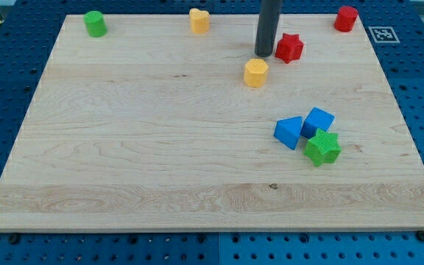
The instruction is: Push the yellow hexagon to the center of the board
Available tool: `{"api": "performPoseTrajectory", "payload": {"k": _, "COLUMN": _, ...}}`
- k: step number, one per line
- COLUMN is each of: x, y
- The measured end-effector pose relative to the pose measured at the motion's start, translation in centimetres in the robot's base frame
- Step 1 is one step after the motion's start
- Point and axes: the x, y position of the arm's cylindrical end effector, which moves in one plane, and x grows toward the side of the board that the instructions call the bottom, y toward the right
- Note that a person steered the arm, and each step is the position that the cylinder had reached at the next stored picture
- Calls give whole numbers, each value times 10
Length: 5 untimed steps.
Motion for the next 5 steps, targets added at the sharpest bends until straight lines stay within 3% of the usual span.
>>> {"api": "performPoseTrajectory", "payload": {"k": 1, "x": 8, "y": -16}}
{"api": "performPoseTrajectory", "payload": {"k": 3, "x": 20, "y": 35}}
{"api": "performPoseTrajectory", "payload": {"k": 5, "x": 44, "y": 32}}
